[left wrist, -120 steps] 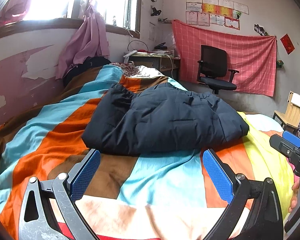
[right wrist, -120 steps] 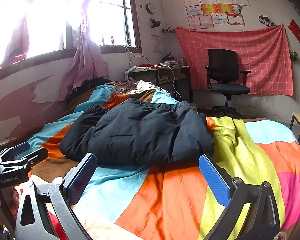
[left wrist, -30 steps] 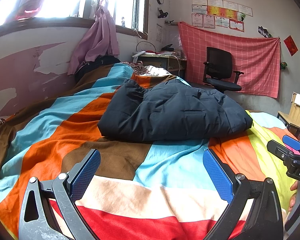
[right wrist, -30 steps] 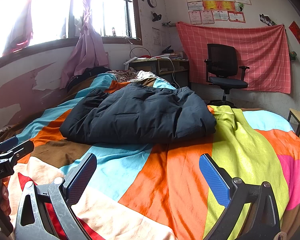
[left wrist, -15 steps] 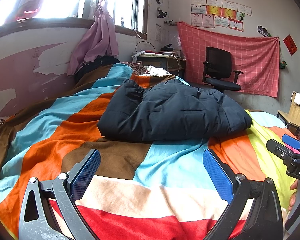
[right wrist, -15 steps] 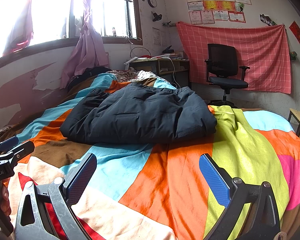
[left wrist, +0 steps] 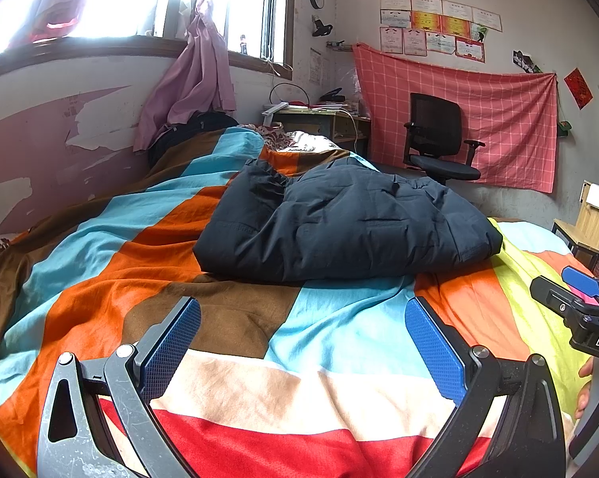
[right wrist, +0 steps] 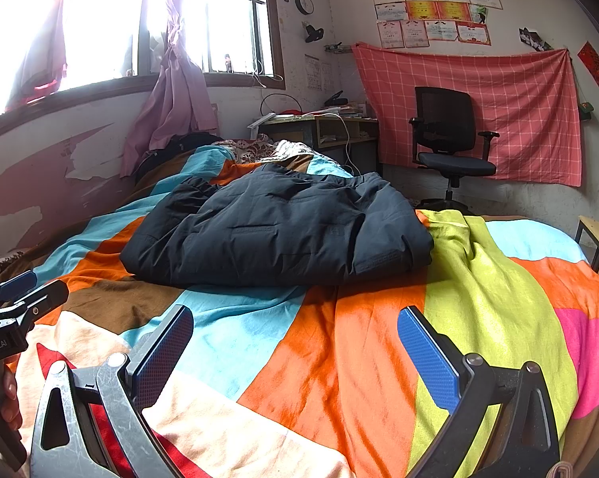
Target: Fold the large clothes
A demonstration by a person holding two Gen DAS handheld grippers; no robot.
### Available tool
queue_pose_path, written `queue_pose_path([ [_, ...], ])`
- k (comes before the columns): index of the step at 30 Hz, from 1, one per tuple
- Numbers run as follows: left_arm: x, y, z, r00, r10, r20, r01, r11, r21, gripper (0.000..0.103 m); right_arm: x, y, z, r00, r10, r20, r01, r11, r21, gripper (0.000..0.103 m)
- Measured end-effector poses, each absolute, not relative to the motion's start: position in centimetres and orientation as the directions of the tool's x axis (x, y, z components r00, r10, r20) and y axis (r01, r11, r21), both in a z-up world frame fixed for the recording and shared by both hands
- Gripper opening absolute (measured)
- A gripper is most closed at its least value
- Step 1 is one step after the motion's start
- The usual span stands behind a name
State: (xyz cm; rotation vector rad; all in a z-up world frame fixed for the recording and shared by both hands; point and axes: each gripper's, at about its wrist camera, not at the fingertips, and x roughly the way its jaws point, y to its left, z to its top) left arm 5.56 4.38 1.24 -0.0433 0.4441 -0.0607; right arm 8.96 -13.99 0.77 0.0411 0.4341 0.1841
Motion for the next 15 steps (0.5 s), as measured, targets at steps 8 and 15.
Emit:
queue_pose_path([
  [8, 5.57, 4.35, 1.22, 0.900, -0.069, -0.430, 0.050, 0.997, -0.055, 0.101, 8.99, -13.99, 0.73, 0.891, 0.186, -0.414, -0.169, 0.983, 0.078, 0.103],
  [15, 5.60, 4.43, 1.20, 0.901, -0.070, -0.429, 0.051, 0.997, -0.054, 0.101, 8.97, -13.92, 0.78, 0.891, 0.186, -0.415, -0.168, 0.983, 0.078, 0.103],
])
